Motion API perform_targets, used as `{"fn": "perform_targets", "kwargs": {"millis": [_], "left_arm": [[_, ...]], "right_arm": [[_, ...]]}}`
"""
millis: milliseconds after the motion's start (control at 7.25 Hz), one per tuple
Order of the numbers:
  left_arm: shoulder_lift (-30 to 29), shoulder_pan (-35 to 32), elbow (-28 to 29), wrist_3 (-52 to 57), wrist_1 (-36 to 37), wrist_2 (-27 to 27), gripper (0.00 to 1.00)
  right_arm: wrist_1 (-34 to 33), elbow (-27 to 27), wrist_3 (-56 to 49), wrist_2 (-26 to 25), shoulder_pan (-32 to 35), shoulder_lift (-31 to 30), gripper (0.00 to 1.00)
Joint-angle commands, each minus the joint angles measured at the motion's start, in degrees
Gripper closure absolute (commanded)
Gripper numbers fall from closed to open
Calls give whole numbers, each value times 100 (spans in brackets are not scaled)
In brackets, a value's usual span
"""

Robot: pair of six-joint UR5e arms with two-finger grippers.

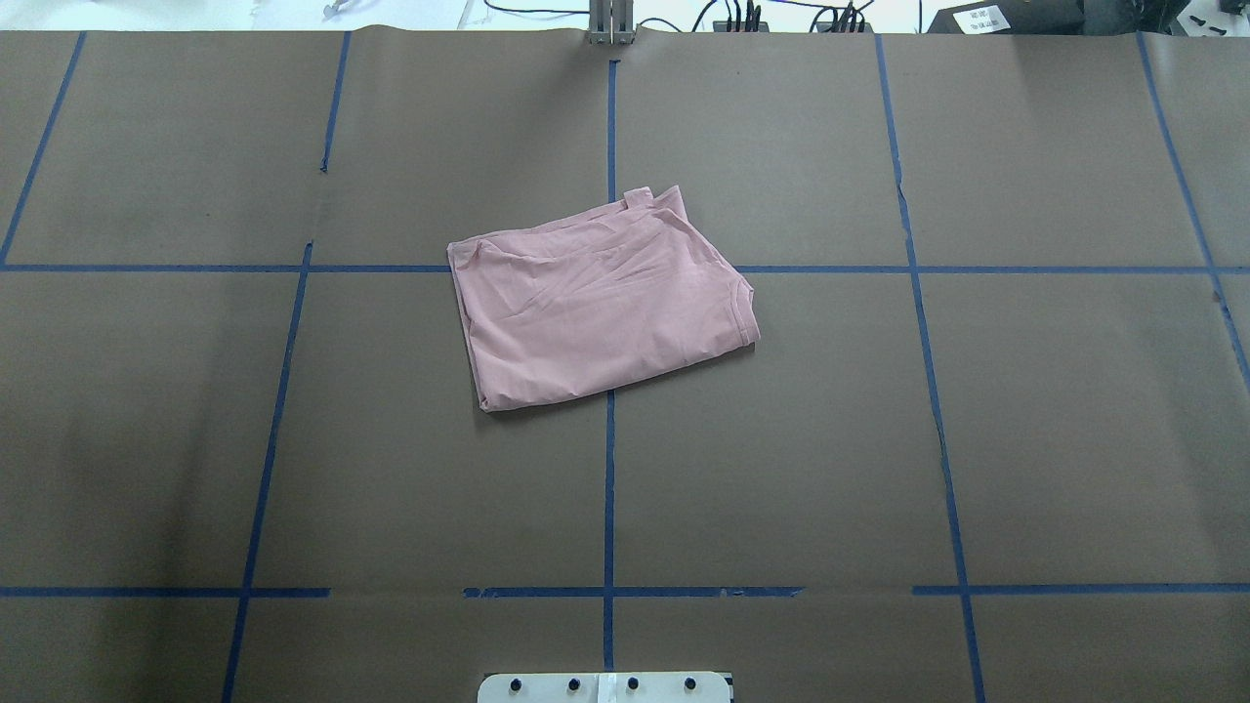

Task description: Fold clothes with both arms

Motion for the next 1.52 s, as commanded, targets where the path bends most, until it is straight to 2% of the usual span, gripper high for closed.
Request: {"fn": "perform_targets", "kwargs": {"millis": [0, 276, 1380], "left_arm": [[0, 0, -4, 3, -8, -12, 0], [0, 0, 5, -6, 1, -152, 0], [0, 0, 14, 3, -8, -152, 0]], "right_arm": [[0, 8, -6, 11, 0, 0, 0], [0, 8, -6, 12, 0, 0, 0], [0, 8, -14, 20, 35, -9, 0]]}}
